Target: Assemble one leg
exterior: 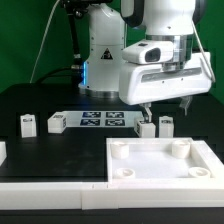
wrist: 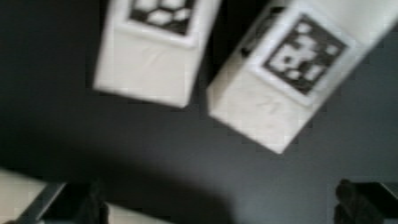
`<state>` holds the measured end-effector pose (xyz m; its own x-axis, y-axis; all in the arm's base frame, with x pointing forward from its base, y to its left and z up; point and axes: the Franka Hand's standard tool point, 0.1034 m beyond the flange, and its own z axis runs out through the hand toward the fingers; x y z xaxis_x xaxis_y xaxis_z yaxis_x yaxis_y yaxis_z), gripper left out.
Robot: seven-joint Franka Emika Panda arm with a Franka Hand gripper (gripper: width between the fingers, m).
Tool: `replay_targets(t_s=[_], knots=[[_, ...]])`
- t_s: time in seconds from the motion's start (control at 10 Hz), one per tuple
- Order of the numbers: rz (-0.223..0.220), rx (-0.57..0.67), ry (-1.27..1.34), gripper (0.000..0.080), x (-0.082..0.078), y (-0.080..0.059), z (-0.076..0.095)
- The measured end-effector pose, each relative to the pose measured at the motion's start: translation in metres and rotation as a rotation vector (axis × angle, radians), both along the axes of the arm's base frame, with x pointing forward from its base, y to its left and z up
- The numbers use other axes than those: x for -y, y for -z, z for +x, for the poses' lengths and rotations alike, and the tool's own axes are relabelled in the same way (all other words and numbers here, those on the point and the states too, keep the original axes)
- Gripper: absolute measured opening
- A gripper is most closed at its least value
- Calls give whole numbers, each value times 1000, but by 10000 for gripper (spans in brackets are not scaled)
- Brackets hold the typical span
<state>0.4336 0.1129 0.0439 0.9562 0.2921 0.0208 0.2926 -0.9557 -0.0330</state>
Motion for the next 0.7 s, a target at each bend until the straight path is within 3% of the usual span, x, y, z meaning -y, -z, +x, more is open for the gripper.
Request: replay_targets(t_s=[0.5, 0.7], knots=[[40, -39, 471, 648, -11, 1, -4], [25, -82, 446, 648, -9, 2, -5]])
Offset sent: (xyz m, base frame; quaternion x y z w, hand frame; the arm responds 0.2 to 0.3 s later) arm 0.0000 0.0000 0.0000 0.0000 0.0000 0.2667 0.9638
